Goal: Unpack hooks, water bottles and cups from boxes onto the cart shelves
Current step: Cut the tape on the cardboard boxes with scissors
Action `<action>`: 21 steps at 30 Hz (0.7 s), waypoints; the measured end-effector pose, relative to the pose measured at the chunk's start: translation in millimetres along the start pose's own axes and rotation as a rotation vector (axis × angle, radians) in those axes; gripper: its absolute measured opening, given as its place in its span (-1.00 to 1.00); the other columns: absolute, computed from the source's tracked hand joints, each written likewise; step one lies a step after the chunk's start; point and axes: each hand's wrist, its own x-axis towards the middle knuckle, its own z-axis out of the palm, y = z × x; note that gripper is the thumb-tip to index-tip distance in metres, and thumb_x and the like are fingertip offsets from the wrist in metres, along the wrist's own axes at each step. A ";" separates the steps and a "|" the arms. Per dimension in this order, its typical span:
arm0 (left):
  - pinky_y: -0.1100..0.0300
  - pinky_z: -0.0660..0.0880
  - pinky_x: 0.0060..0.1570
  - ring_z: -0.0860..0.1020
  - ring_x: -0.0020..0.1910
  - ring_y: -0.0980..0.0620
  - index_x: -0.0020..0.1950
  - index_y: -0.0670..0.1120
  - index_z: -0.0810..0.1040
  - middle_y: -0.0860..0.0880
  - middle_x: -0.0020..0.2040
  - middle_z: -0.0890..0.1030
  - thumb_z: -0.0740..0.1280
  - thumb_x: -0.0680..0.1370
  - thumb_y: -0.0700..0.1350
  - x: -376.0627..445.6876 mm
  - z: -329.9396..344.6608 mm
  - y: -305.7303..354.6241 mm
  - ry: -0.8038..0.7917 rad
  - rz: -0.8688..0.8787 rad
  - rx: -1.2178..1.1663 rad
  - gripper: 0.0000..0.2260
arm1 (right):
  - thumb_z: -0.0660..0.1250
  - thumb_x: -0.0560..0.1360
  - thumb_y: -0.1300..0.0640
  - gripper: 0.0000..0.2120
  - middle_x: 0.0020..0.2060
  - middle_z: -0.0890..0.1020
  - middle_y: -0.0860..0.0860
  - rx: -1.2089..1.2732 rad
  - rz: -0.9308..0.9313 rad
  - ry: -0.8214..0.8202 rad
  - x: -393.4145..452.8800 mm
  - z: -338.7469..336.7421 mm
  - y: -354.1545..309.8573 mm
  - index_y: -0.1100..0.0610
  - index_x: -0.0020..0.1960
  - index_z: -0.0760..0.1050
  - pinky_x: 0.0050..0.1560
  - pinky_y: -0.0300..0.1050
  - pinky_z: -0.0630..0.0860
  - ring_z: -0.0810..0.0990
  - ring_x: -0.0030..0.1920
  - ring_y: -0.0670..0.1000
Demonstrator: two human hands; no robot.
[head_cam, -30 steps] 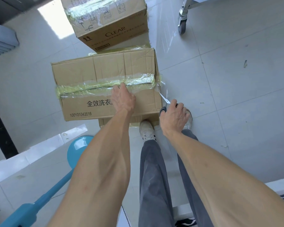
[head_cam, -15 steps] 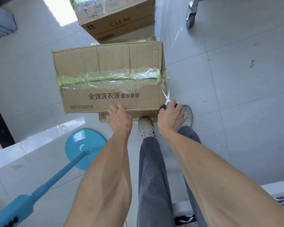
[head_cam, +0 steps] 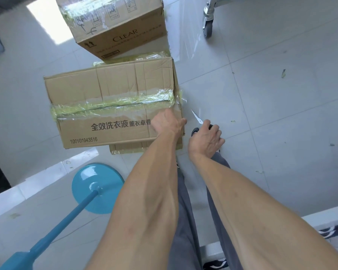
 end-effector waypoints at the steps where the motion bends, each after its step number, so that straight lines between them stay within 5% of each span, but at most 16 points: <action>1: 0.25 0.30 -0.40 0.48 -0.41 0.04 -0.36 -0.04 0.42 0.03 -0.36 0.51 0.39 0.40 0.29 -1.1 3.3 -2.5 -0.010 -0.003 0.015 -0.57 | 0.20 0.53 0.29 -0.71 0.10 0.45 0.12 -0.014 -0.005 -0.002 1.4 -0.9 1.0 0.11 0.23 0.36 -0.01 0.00 0.22 0.41 0.09 0.13; 5: 0.15 0.46 -0.30 0.43 -0.38 0.01 -0.31 -0.05 0.43 0.01 -0.34 0.46 0.16 0.59 0.20 0.2 12.8 -25.6 0.089 0.088 -0.055 -0.59 | 0.23 0.53 0.28 -0.69 0.09 0.45 0.10 -0.027 -0.024 0.007 8.7 -3.3 2.0 0.09 0.25 0.36 -0.01 -0.02 0.22 0.41 0.07 0.12; 9: 0.08 0.53 -0.01 0.48 -0.09 -0.03 0.17 -0.18 0.46 -0.13 0.12 0.46 0.15 0.64 -0.19 22.9 -0.1 -53.2 0.253 0.213 0.030 -0.83 | 0.23 0.54 0.26 -0.71 0.08 0.46 0.11 -0.015 -0.047 0.005 12.1 -0.8 -2.4 0.10 0.24 0.37 -0.04 -0.03 0.19 0.42 0.07 0.12; 12: 0.04 0.42 0.31 0.42 0.28 -0.15 0.52 -0.17 0.17 -0.22 0.47 0.29 0.23 0.56 -0.24 32.5 -4.7 -63.3 0.213 0.264 0.170 -0.47 | 0.24 0.55 0.25 -0.73 0.08 0.47 0.12 -0.009 -0.068 -0.003 8.8 2.4 -5.2 0.10 0.23 0.39 -0.01 -0.03 0.21 0.43 0.08 0.13; 14: 0.00 0.28 0.44 0.30 0.43 -0.21 0.57 -0.19 0.07 -0.25 0.53 0.20 0.28 0.52 -0.16 33.9 -5.0 -64.3 0.163 0.275 0.229 -0.34 | 0.23 0.55 0.25 -0.75 0.08 0.47 0.12 -0.002 -0.088 -0.020 3.7 4.1 -6.1 0.11 0.22 0.39 0.03 -0.01 0.26 0.42 0.09 0.14; 17: 0.07 0.44 -0.03 0.46 0.05 -0.13 0.32 -0.14 0.34 -0.20 0.26 0.42 0.29 0.47 -0.12 34.0 -12.7 -61.7 0.108 0.226 0.103 -0.57 | 0.25 0.55 0.24 -0.74 0.09 0.46 0.13 -0.001 -0.095 -0.036 -3.2 5.7 -6.4 0.11 0.22 0.38 0.04 0.00 0.26 0.41 0.10 0.14; 21: 0.08 0.36 -0.15 0.39 -0.04 -0.07 0.14 -0.14 0.40 -0.12 0.04 0.43 0.25 0.48 -0.05 29.8 -29.4 -67.6 0.278 0.270 0.068 -0.71 | 0.26 0.54 0.25 -0.74 0.09 0.46 0.12 0.011 -0.100 -0.010 -9.6 1.7 -8.0 0.11 0.22 0.39 0.05 0.00 0.27 0.42 0.09 0.13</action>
